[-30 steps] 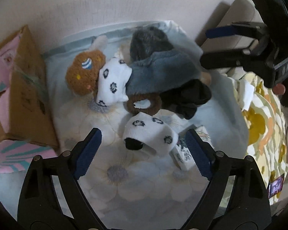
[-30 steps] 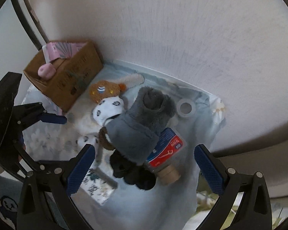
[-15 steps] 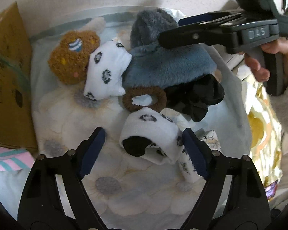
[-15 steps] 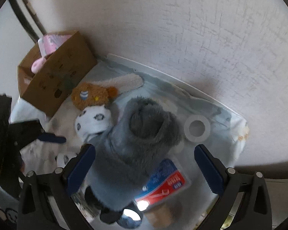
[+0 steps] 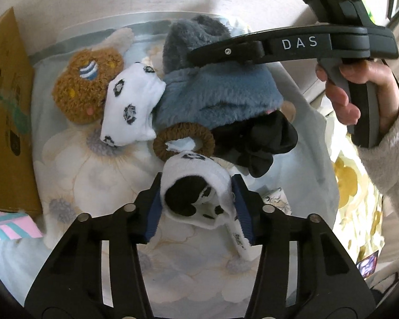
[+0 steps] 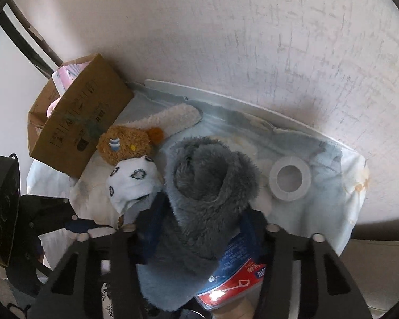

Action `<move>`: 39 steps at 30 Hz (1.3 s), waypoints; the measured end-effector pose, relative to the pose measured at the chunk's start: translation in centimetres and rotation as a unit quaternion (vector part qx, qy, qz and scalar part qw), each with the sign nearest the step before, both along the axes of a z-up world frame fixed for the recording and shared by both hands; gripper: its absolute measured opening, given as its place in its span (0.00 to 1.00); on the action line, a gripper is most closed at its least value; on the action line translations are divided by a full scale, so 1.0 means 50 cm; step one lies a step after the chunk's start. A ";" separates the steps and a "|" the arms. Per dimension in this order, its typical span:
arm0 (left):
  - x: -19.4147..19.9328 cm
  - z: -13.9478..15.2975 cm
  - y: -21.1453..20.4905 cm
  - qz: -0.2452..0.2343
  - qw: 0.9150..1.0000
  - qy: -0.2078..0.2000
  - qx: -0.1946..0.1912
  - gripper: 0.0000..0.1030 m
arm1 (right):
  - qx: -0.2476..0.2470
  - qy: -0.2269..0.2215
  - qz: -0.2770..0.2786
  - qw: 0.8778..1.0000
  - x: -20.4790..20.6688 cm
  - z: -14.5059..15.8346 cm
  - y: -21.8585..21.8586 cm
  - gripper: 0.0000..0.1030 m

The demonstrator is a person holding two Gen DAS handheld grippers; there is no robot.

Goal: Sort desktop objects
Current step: 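Grasp the white panda sock with left tool while right tool grasps the grey plush, then carry the panda sock and grey plush with both tools over the box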

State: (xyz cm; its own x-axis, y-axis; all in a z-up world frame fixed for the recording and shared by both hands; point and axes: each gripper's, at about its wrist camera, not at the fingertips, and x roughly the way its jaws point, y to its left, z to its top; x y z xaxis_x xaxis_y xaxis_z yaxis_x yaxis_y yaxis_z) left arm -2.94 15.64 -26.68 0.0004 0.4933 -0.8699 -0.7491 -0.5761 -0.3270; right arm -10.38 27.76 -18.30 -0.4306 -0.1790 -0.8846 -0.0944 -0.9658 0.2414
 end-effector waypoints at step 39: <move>-0.168 0.399 -0.233 0.028 0.995 0.071 0.062 0.38 | 0.065 0.083 -0.088 0.991 0.022 0.377 -0.104 0.24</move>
